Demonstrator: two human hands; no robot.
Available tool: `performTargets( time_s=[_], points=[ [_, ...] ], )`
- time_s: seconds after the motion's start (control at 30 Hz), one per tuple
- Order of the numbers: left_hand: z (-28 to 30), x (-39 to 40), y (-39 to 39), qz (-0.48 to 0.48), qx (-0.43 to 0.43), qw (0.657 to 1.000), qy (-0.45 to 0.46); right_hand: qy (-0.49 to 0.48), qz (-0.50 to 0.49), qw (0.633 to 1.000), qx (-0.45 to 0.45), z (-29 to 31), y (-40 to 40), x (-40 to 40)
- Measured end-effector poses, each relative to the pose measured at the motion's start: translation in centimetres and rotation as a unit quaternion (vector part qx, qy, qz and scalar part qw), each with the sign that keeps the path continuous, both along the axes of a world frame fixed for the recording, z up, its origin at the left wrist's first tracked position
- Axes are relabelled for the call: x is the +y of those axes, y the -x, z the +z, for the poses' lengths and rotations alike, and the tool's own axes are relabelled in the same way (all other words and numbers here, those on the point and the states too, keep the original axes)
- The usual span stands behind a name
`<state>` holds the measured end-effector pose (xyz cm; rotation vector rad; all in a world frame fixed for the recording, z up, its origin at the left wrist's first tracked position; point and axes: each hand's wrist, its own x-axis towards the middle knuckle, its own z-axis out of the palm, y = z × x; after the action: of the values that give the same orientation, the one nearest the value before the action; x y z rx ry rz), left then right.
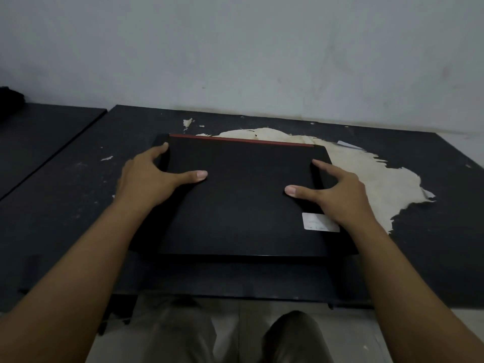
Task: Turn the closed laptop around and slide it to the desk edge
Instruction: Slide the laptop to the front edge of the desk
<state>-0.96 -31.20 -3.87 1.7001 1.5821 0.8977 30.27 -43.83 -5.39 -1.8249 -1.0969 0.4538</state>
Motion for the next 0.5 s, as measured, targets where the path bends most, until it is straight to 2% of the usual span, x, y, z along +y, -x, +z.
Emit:
performTargets(
  time_s=[0.23, 0.5],
  points=[
    [-0.4, -4.4, 1.1, -0.004, -0.009, 1.0, -0.002, -0.01, -0.006, 1.0, 0.001, -0.2, 0.9, -4.9],
    [-1.2, -5.6, 0.8, -0.012, -0.003, 1.0, 0.012, -0.005, -0.015, 1.0, -0.011, -1.8, 1.1, -6.3]
  ],
)
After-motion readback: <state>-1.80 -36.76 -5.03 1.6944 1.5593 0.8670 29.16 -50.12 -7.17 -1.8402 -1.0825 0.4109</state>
